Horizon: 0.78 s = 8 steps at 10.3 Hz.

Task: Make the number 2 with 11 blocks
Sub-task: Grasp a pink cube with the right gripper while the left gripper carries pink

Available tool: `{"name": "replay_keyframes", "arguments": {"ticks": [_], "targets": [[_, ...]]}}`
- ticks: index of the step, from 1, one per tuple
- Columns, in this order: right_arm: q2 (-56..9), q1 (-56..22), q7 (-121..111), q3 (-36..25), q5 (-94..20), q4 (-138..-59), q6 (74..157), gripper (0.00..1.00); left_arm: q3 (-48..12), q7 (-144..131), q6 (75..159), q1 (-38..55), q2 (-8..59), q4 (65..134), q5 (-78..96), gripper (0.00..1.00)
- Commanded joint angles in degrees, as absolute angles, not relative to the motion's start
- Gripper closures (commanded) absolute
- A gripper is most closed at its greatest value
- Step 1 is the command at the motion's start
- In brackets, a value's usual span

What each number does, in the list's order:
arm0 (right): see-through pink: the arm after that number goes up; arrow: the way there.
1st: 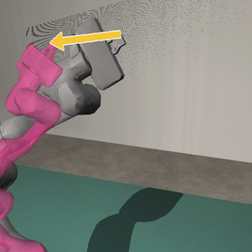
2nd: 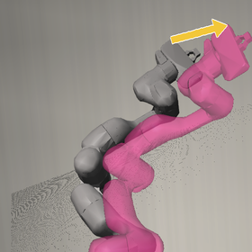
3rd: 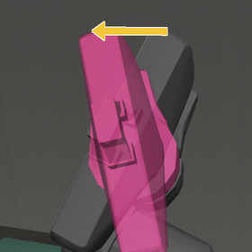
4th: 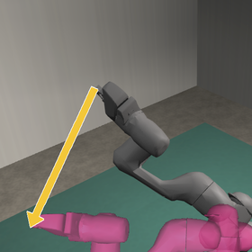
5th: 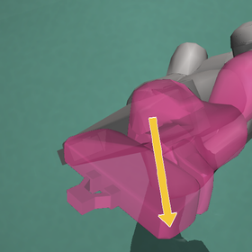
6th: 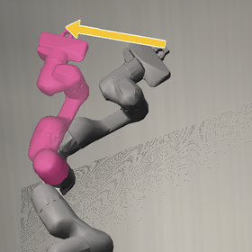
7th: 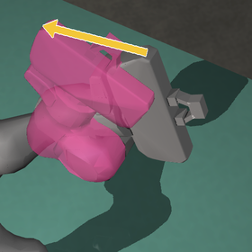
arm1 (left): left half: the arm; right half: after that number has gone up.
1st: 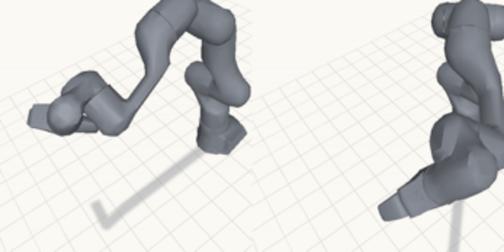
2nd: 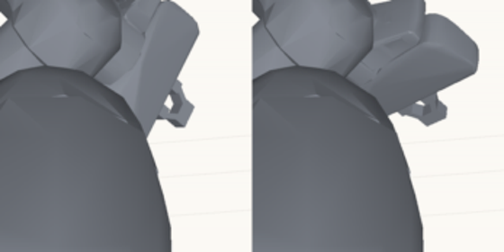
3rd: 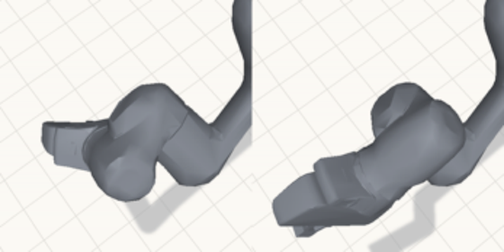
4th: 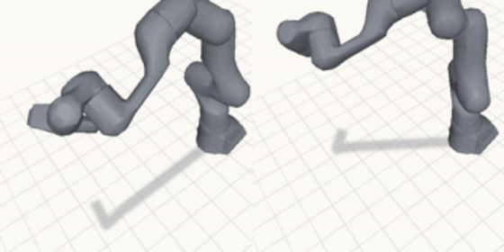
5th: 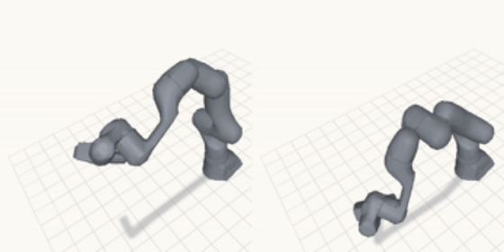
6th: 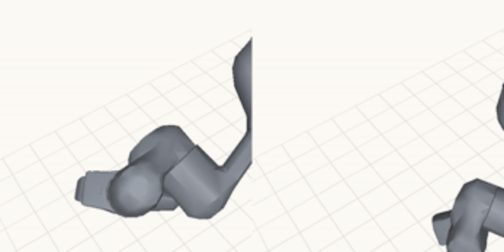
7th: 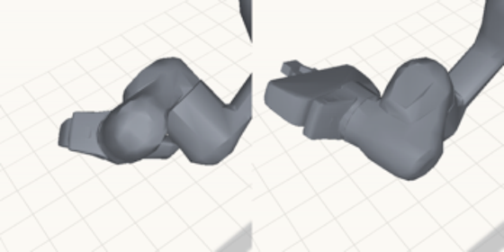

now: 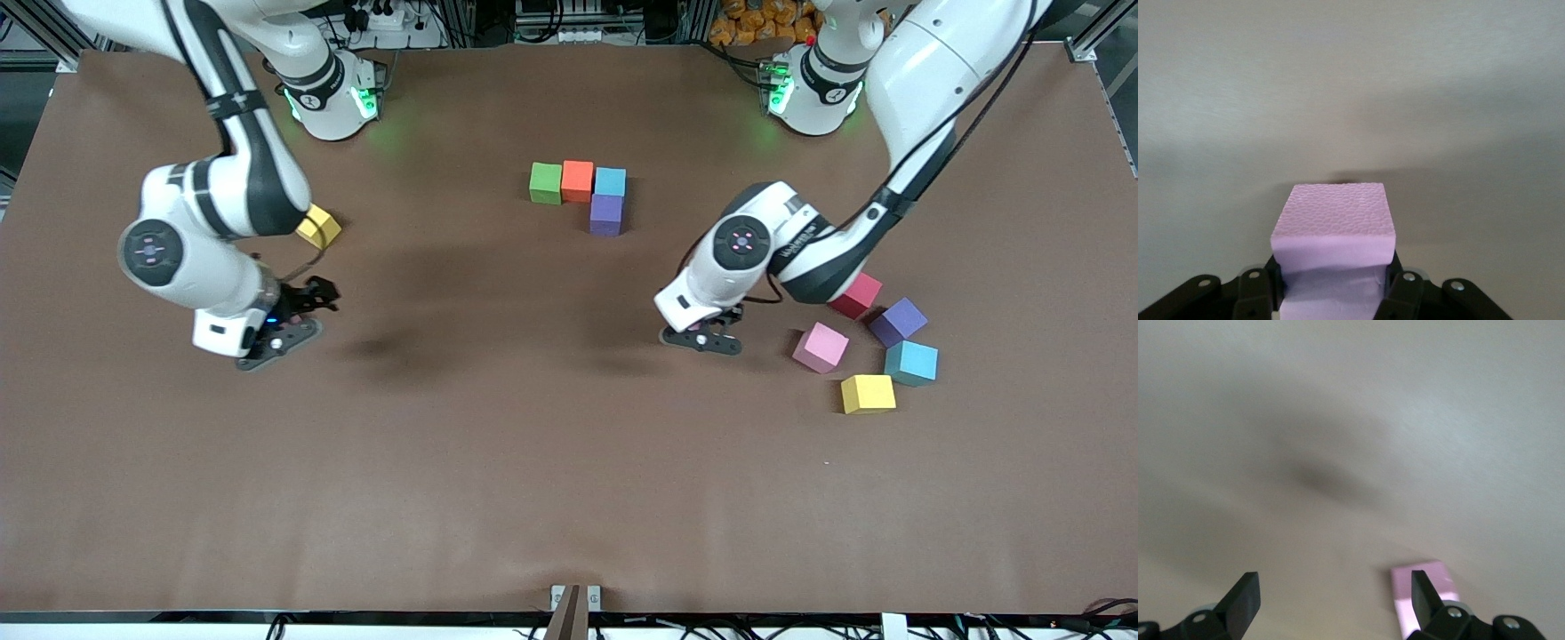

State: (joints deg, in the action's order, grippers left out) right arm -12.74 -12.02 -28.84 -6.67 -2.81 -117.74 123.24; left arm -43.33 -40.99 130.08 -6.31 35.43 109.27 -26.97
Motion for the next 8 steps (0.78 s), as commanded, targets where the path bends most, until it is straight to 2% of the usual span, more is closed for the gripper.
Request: {"name": "replay_keyframes", "arguments": {"ticks": [1,5,8], "targets": [[-11.51,-12.22,-39.07,-10.62,-2.37,-124.34,129.95,0.0,-43.07,-46.56,129.37,-1.43,38.31,104.95,-24.01,0.79],[-11.95,-11.69,-43.15,-13.62,-3.16,-130.95,135.0,0.0,-42.98,-57.19,129.37,3.94,39.28,105.21,-22.59,0.78],[-13.44,-10.73,-45.08,-13.97,-3.16,-131.57,137.1,0.0,-43.07,-63.27,129.37,6.23,39.29,106.25,-22.5,0.78]]}}
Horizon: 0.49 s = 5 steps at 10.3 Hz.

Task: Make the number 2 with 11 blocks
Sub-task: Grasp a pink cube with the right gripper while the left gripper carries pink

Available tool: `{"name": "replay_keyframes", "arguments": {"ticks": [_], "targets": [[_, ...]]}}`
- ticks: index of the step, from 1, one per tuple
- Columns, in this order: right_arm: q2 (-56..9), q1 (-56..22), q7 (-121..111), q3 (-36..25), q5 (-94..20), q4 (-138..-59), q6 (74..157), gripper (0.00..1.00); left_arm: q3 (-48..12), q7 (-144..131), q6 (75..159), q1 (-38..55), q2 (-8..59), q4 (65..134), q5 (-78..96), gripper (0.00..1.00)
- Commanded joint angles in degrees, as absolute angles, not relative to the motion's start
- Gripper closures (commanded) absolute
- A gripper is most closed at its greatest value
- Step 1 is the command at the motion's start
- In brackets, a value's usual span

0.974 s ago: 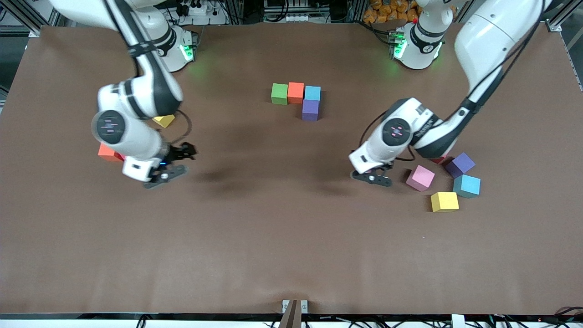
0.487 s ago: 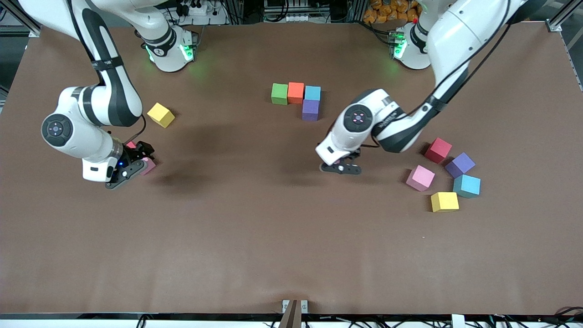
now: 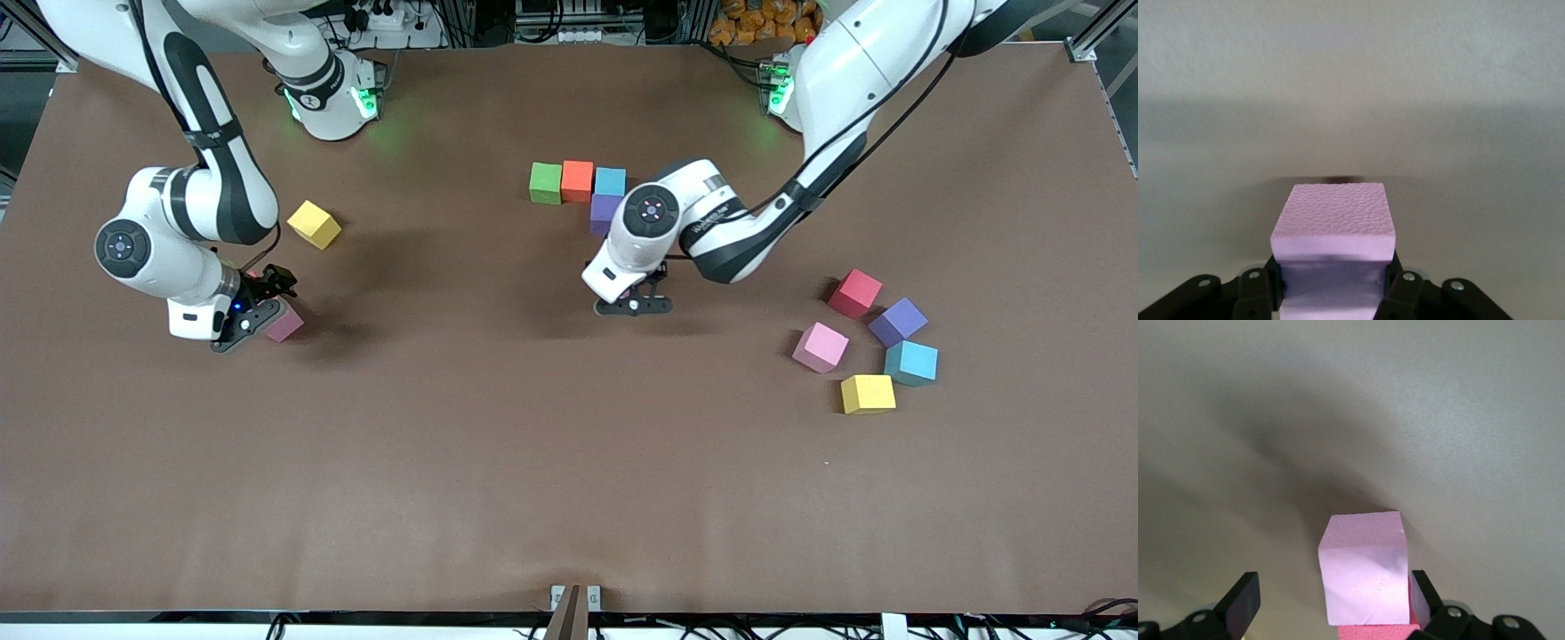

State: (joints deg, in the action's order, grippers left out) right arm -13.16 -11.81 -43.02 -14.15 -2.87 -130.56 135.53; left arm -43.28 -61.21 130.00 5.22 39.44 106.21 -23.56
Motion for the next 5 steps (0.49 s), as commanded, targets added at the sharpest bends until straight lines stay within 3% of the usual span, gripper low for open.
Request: {"name": "replay_keyframes", "arguments": {"ticks": [1,5], "targets": [[-14.06,-10.55,-45.17,-13.97,-3.16,-132.01,138.33,0.0,-42.98,-64.06,129.37,7.81,39.29,106.52,-22.59,0.78],[-15.99,-10.46,-45.79,-14.06,-3.25,-131.92,140.8,0.0,-43.15,-65.12,129.81,8.52,38.85,109.77,-23.29,0.78]]}}
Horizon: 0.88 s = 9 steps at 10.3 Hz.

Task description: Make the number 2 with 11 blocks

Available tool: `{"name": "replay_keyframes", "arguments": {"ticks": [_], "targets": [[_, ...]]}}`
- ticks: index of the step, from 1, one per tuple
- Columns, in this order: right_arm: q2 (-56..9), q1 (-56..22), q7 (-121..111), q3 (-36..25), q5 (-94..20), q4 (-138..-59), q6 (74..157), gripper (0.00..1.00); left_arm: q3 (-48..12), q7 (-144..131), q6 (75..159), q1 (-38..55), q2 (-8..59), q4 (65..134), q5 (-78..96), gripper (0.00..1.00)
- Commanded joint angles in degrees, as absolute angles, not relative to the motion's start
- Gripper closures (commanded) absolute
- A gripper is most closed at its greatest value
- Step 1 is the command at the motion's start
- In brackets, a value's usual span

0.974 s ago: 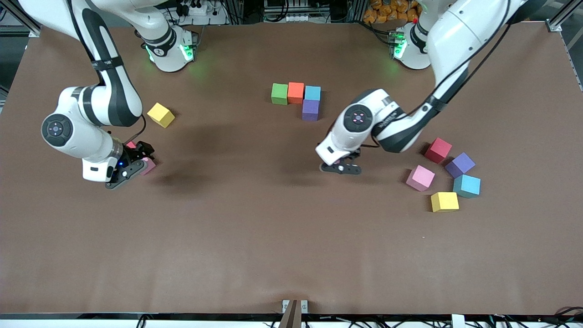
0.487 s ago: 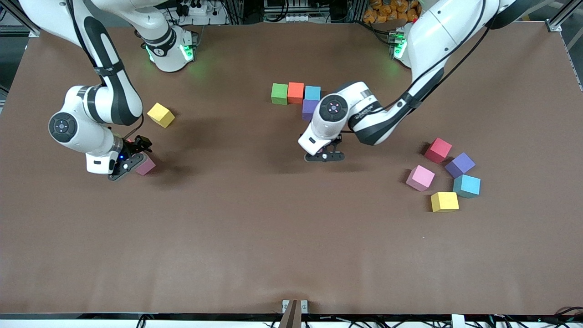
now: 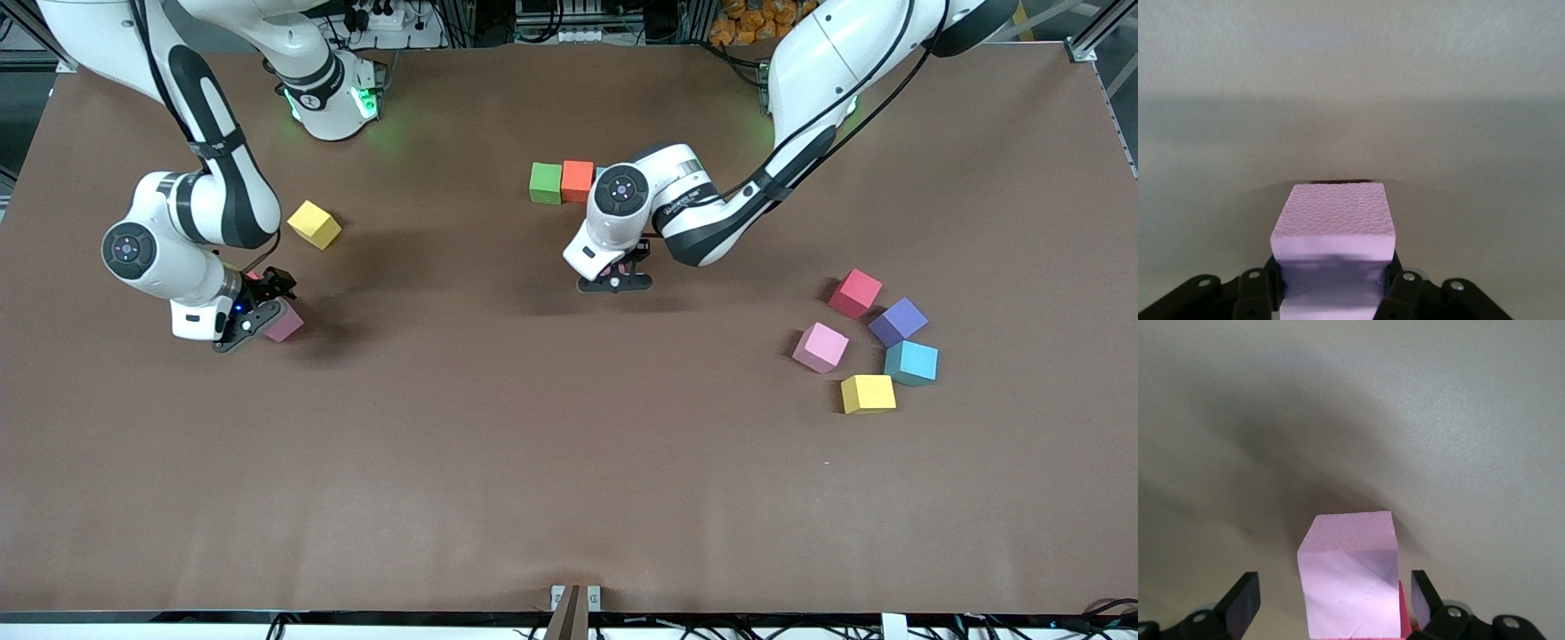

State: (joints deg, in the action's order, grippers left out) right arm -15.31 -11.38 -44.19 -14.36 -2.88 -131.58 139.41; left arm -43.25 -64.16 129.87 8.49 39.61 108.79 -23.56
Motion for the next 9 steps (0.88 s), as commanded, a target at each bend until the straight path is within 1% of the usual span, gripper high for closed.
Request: {"name": "replay_keyframes", "arguments": {"ticks": [1,4,6,8,9], "targets": [[-16.52,-10.11,-45.88,-13.98,-3.25,-131.92,141.58,0.0,-43.24,-65.13,129.81,8.87,38.76,110.3,-23.38,0.78],[-18.1,-9.76,-47.02,-13.97,-3.69,-131.92,143.78,0.0,-43.5,-65.39,129.81,9.58,38.23,110.74,-23.38,0.78],[-19.59,-9.58,-51.04,-14.06,-7.62,-131.92,144.31,0.0,-43.94,-65.57,129.9,9.84,37.97,110.74,-23.47,0.78],[-20.3,-9.58,-52.56,-14.06,-8.61,-131.84,144.76,0.0,-44.12,-65.57,129.9,10.02,37.97,110.83,-23.47,0.78],[-20.22,-9.58,-52.56,-14.06,-8.61,-131.84,144.76,0.11,-44.03,-65.48,129.9,10.54,37.97,110.92,-23.47,0.78]]}}
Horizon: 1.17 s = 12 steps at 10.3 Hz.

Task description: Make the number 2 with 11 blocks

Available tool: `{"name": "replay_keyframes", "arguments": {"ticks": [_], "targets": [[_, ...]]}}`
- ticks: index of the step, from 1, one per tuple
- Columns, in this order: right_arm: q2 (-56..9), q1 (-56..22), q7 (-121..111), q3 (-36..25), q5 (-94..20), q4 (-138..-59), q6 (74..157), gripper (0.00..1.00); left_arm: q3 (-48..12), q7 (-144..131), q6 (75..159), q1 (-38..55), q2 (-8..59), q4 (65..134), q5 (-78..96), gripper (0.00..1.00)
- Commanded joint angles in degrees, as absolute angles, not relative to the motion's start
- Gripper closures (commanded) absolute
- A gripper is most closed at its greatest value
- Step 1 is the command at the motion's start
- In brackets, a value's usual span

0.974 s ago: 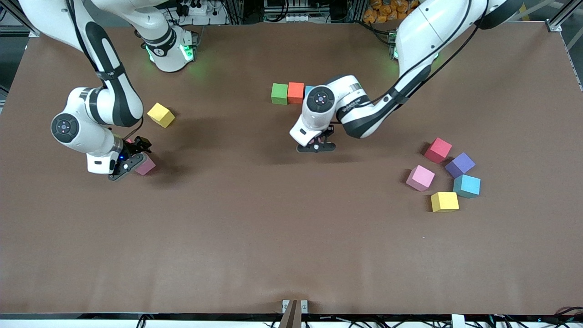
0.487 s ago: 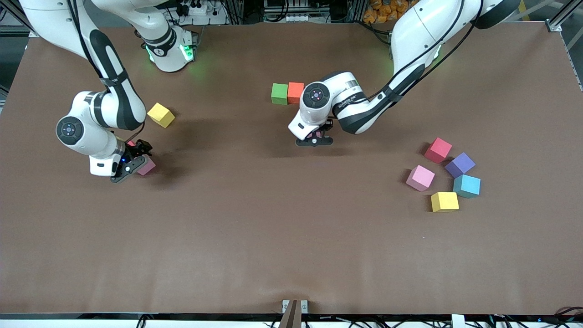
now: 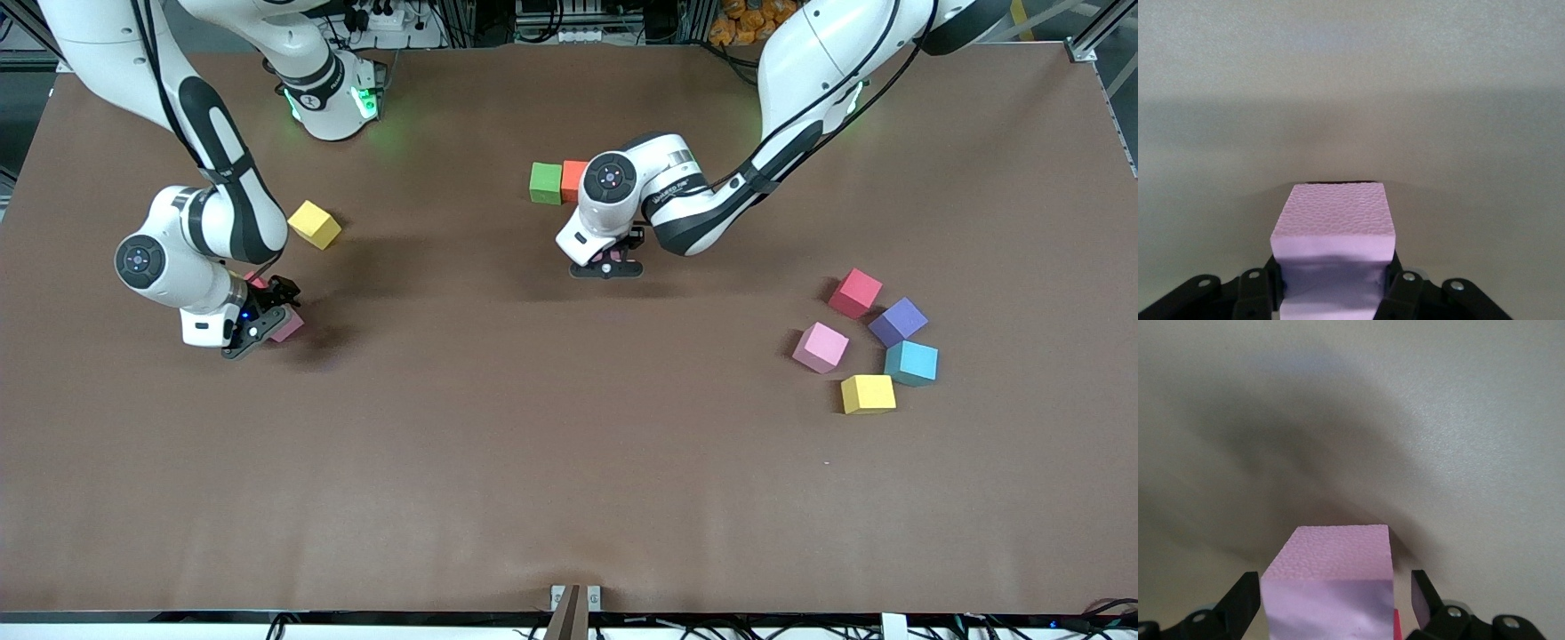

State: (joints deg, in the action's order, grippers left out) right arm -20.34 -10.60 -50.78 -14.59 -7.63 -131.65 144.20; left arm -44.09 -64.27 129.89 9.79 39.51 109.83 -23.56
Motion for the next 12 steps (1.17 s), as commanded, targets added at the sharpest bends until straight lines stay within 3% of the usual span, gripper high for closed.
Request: {"name": "replay_keyframes", "arguments": {"ticks": [1,4,6,9,10,11,12], "targets": [[-20.3,-9.67,-52.47,-14.06,-8.61,-131.84,144.58,0.3,-44.03,-65.39,129.99,10.63,38.06,110.92,-23.47,0.78],[-20.21,-9.93,-52.3,-14.06,-8.61,-131.4,144.14,0.64,-44.03,-65.21,129.99,10.81,38.23,111.18,-23.99,0.78],[-20.04,-10.28,-51.86,-14.06,-8.7,-130.52,143.97,0.71,-44.03,-65.21,129.9,10.9,38.32,111.44,-24.52,0.76],[-19.16,-11.86,-51.59,-13.97,-13.69,-128.07,139.33,0.71,-44.03,-65.21,129.9,10.9,38.32,111.71,-24.7,0.66],[-18.64,-12.13,-51.16,-13.89,-14.67,-127.8,138.52,0.71,-44.03,-65.21,129.9,10.9,38.41,111.71,-24.61,0.46],[-18.55,-12.65,-49.15,-13.71,-14.76,-127.36,138.52,0.71,-43.95,-65.82,129.9,10.81,38.41,111.71,-24.61,0.05],[-18.54,-13.35,-46.96,-13.36,-14.77,-126.57,138.43,0.71,-43.95,-65.92,129.64,10.98,38.23,111.71,-24.7,0.0]]}}
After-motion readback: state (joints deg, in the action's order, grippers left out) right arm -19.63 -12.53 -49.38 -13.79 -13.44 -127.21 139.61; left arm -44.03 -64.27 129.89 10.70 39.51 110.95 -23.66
